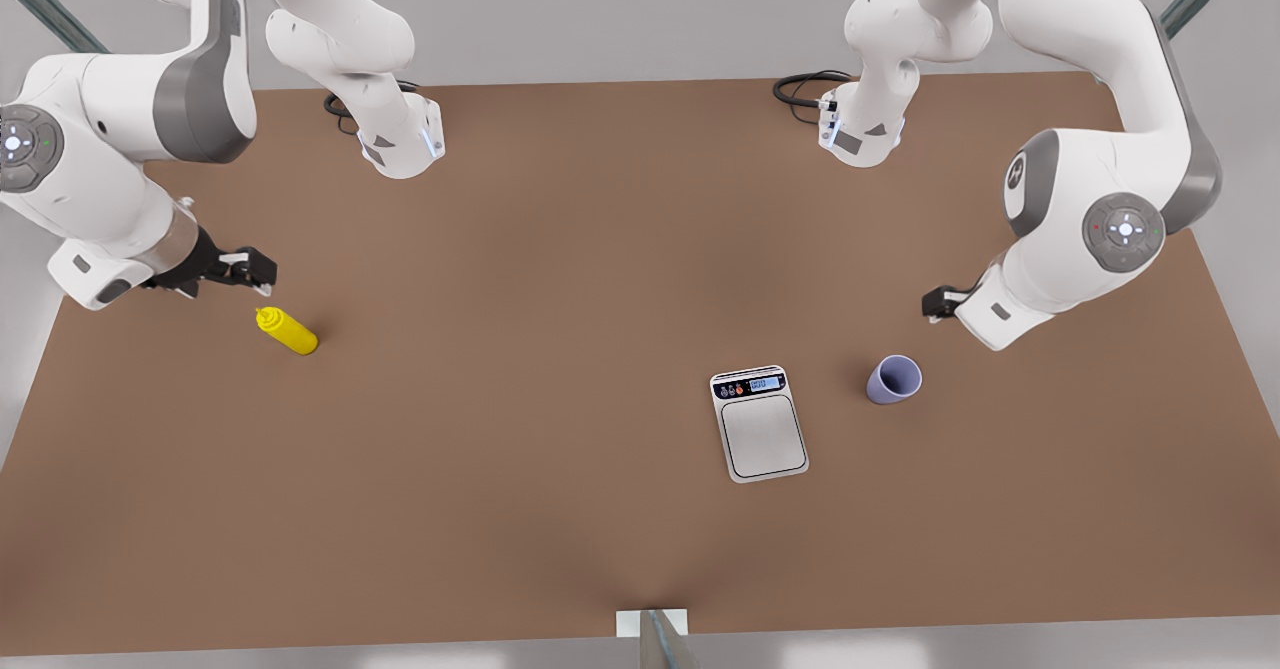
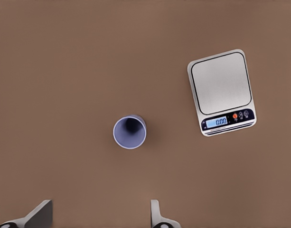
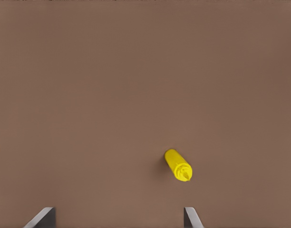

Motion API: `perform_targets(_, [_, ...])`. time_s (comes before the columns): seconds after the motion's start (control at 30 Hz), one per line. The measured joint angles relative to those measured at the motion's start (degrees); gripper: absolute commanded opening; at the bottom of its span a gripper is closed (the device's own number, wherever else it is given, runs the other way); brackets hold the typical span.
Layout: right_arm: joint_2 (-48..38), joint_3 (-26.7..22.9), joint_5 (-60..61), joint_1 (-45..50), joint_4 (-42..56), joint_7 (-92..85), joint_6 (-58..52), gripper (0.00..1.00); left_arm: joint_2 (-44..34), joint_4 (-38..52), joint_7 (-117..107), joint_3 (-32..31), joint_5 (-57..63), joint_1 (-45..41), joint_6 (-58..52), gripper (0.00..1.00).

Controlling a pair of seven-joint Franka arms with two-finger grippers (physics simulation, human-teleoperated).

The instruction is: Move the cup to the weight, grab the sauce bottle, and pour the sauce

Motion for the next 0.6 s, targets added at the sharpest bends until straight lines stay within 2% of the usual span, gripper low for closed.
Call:
perform_targets(0.13, [1.8, -0.59, 4.1, 0.46, -1.52, -2.65, 0.75, 1.0, -0.06, -2.44, -0.25, 0.17, -0.02, -0.02, 1.43, 1.0])
perform_targets(0.23, [3.64, -1.18, 11.02, -8.44, -4.19, -10.08, 0.9, 1.0, 0.59, -12.22, -0.4, 2.49, -0.07, -0.03, 7.76, 1.0])
perform_targets(0.3, [6.23, -1.35, 14.72, -16.08, -4.93, -16.59, 0.98, 1.0, 2.42, -15.14, -0.49, 3.24, -0.12, 0.43, 12.84, 1.0])
perform_targets(0.47, [13.29, -2.09, 19.57, -25.13, -7.24, -35.62, 0.53, 1.0, 10.05, -15.85, -0.67, 3.34, -1.98, 2.12, 22.51, 1.0])
perform_targets(0.6, [19.23, -2.26, 23.64, -31.59, -8.38, -52.42, 1.13, 1.0, 12.23, -16.39, -0.76, 3.28, -2.61, 3.38, 27.93, 1.0])
